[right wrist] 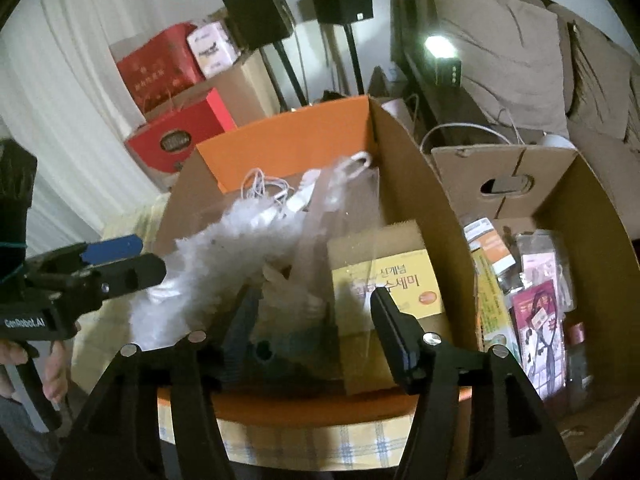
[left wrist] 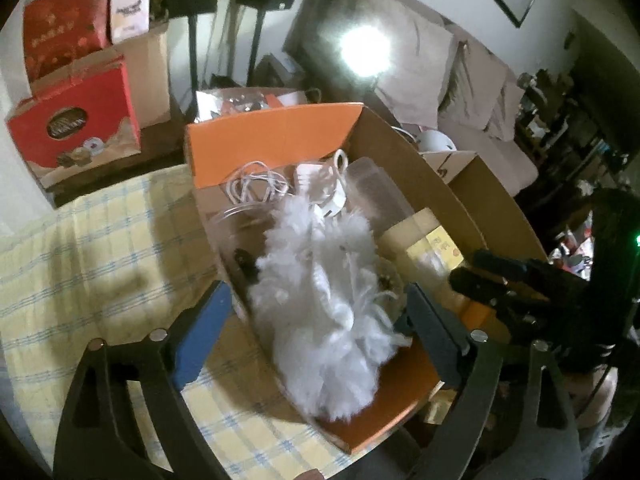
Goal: Organize objects
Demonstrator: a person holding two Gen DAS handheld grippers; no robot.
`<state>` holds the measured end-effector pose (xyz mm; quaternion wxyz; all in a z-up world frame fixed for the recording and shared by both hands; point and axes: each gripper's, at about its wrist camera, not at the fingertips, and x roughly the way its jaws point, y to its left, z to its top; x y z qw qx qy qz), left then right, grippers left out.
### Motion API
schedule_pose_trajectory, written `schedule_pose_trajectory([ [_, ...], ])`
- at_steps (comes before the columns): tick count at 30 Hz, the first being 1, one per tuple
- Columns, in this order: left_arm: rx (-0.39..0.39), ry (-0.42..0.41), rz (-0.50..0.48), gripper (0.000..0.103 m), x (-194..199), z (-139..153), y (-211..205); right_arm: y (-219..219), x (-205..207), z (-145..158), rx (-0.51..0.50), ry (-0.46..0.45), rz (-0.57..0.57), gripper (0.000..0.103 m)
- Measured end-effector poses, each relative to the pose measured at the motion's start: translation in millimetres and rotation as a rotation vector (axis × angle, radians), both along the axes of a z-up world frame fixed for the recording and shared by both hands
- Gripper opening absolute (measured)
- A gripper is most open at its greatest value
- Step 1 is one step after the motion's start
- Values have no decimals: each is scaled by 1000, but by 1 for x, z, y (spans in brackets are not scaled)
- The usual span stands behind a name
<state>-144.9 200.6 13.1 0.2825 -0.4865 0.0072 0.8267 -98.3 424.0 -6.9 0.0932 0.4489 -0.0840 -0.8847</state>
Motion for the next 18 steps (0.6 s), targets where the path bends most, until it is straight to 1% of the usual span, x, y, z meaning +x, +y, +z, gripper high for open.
schedule_pose_trajectory([
  [5,-54,58,23,94,22,6,-13,-6,16,7,12,25,0,66],
  [9,-91,96,50,98,39,6,-27,-18,27,7,60,45,0,77],
  [11,-102,102,62,98,47,4,-33,-26,33,6,92,54,1,79],
  [16,-110,105,86,99,67,1,-51,-38,46,1,88,55,17,83],
  [18,-113,111,105,103,75,1,-57,-46,52,-1,99,60,22,84],
])
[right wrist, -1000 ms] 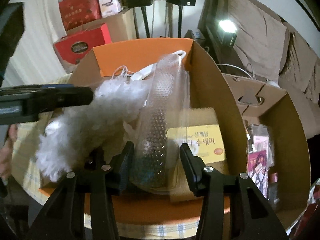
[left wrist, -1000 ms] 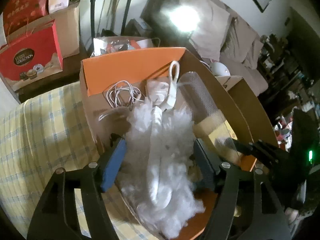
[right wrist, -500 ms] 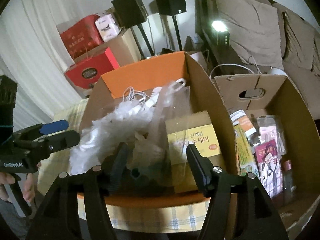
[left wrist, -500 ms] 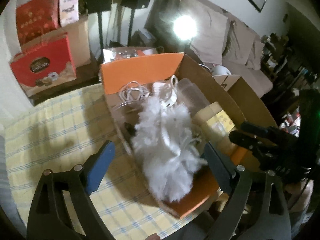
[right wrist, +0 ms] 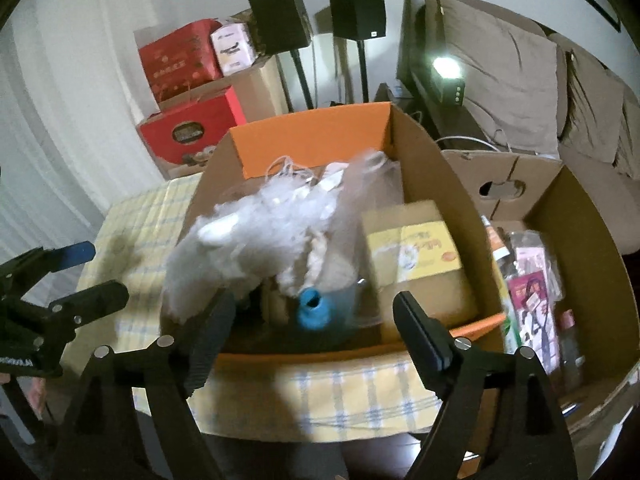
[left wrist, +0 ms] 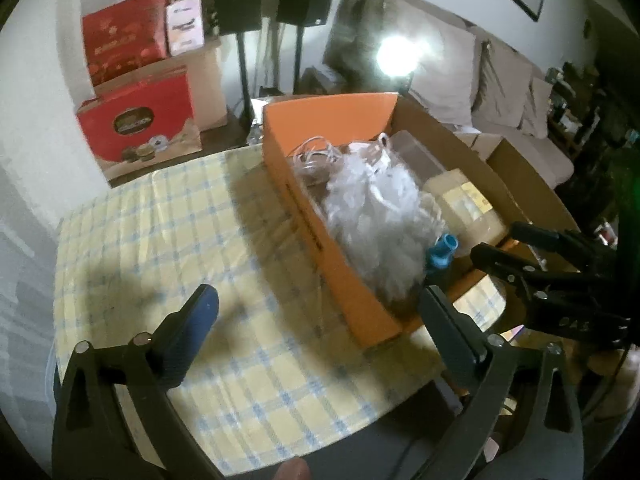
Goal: Organize objects
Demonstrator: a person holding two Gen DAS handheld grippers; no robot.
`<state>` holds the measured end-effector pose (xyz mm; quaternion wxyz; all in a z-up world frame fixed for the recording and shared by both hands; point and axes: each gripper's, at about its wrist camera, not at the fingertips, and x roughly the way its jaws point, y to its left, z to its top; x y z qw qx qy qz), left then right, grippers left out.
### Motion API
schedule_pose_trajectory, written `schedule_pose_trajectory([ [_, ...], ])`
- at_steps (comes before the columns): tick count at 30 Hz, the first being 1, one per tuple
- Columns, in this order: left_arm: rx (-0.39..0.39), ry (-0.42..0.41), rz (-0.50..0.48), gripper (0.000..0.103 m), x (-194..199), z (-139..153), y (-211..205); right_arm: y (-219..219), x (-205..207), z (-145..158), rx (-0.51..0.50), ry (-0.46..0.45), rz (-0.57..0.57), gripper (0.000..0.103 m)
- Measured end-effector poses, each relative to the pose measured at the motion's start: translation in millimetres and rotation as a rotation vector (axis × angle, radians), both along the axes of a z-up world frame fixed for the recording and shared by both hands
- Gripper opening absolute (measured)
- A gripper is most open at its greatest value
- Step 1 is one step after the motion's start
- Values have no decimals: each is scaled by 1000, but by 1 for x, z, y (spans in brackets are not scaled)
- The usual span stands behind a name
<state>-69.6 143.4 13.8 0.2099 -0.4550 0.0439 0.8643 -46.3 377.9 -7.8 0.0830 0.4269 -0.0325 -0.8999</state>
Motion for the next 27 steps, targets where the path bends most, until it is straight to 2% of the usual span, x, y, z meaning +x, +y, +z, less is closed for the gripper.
schedule_pose_trajectory([
  [7,41,12,66,103,25,0,-26,-22,24,1,92,50,-45,86],
  [16,57,51,159,103,56,0,-57,-44,46,1,77,66,1,86],
  [27,62,57,244,103,94,-10,-83,-63,81,4,97,109,18,87],
])
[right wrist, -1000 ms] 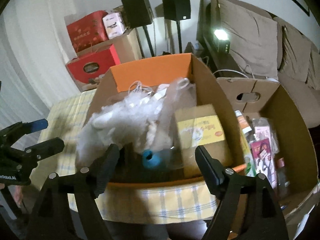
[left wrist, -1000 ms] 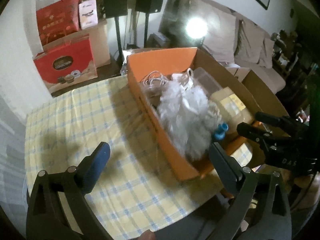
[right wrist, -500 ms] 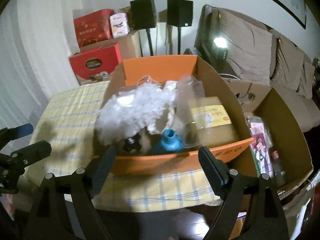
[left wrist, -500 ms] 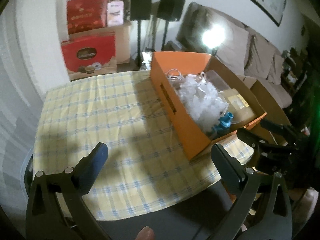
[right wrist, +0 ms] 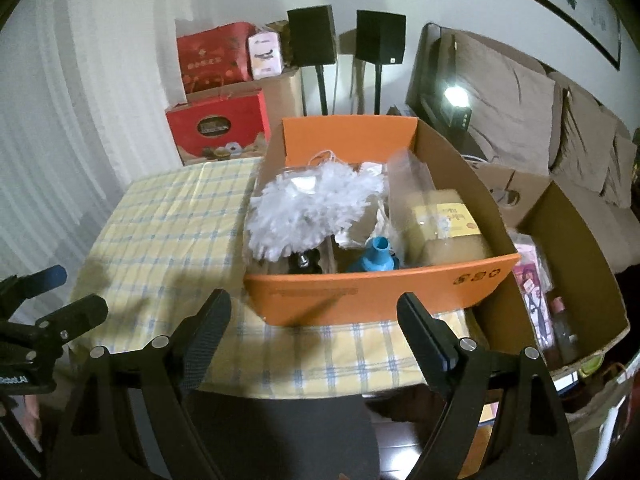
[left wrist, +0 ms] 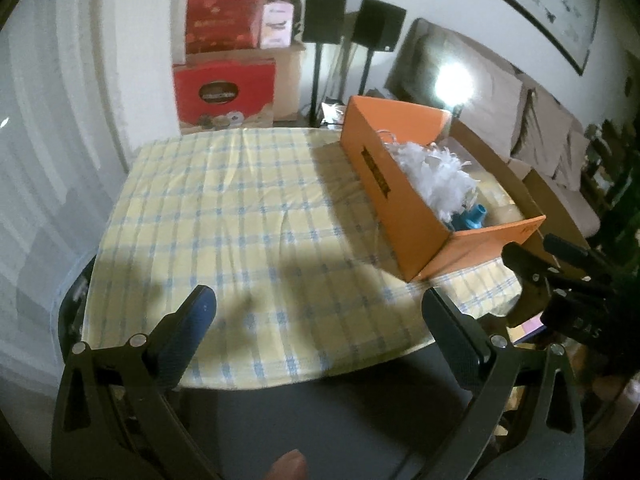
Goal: Organize objects
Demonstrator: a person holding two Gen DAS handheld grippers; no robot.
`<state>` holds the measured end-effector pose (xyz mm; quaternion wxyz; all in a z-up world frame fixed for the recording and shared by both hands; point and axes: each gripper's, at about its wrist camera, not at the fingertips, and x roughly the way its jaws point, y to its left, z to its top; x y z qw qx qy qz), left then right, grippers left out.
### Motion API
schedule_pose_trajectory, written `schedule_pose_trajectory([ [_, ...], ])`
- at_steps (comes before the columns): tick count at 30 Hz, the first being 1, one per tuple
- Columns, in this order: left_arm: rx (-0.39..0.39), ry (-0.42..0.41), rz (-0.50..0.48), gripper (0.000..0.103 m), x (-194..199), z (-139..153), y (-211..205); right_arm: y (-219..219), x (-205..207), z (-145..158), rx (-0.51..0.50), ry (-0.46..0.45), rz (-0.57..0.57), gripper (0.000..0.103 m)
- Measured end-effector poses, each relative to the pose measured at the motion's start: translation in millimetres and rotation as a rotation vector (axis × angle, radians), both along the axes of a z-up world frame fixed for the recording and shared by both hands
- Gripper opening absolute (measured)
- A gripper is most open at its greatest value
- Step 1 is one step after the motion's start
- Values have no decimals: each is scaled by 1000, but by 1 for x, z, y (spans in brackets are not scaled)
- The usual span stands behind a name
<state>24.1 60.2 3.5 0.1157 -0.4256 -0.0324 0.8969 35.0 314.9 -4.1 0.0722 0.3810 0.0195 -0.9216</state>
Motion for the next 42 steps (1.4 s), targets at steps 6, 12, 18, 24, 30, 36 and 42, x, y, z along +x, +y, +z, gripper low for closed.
schedule_pose_trajectory([
  [6,-5,32,28,103,22,2,-5,-1,18,3,-1,26,-7,87],
  [12,10,15,24,103,29,-1,-7,4,36,6,-24,47,-17,87],
  [18,38,19,18,103,35,1,-7,4,43,11,-10,71,-26,87],
  [24,13,45,30,103,37,7,-5,2,45,11,-15,71,-29,87],
  [30,30,44,25,103,36,10,-5,3,44,10,-16,69,-29,87],
  [36,14,47,24,103,37,9,-1,4,42,8,-18,66,-32,87],
  [42,7,51,35,103,36,10,-1,4,42,7,-17,61,-28,87],
])
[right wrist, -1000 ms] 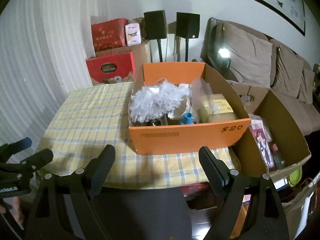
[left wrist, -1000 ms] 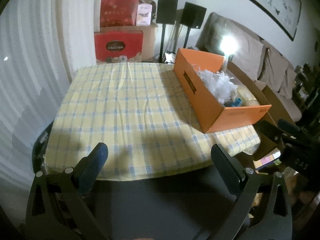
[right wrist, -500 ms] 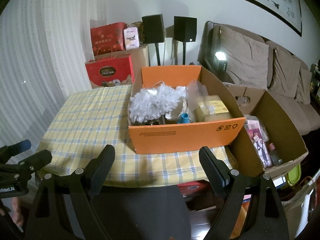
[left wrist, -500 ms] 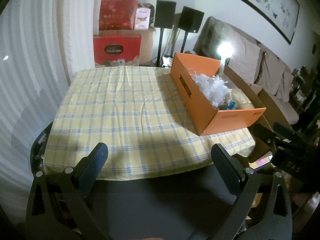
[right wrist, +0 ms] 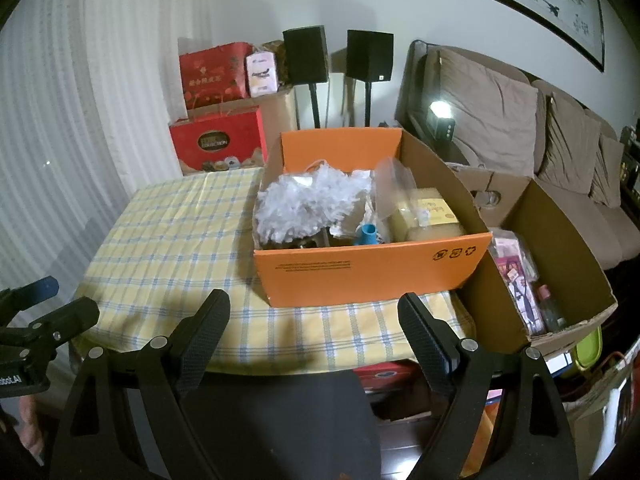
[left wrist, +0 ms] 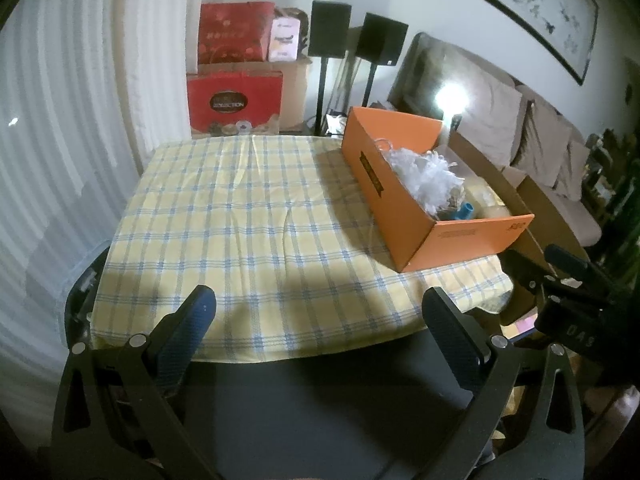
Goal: Organize objects
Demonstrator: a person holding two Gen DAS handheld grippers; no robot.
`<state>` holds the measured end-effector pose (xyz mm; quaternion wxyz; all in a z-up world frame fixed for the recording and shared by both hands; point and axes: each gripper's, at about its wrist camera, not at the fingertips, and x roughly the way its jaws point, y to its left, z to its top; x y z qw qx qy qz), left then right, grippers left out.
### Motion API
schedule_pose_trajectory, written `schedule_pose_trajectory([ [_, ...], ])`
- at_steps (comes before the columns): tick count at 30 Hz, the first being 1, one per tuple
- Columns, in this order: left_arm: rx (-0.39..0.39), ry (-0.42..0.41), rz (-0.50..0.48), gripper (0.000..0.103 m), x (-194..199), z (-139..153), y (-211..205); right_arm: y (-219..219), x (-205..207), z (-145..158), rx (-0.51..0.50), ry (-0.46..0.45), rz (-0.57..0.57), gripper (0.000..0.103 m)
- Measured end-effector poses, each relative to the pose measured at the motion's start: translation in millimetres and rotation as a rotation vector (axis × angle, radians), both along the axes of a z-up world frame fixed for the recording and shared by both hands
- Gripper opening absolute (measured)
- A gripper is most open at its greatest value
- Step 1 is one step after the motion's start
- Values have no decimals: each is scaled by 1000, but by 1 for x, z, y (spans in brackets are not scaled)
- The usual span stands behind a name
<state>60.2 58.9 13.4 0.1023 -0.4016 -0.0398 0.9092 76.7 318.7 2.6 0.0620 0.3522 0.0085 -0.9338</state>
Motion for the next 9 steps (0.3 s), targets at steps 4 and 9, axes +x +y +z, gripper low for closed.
schedule_pose_trajectory([
  [4,1,3,8,103,0,-1,-2,0,-1,-1,2,-4,6,87],
  [9,-21,9,15,103,0,0,-2,-1,-2,-2,5,-8,8,87],
])
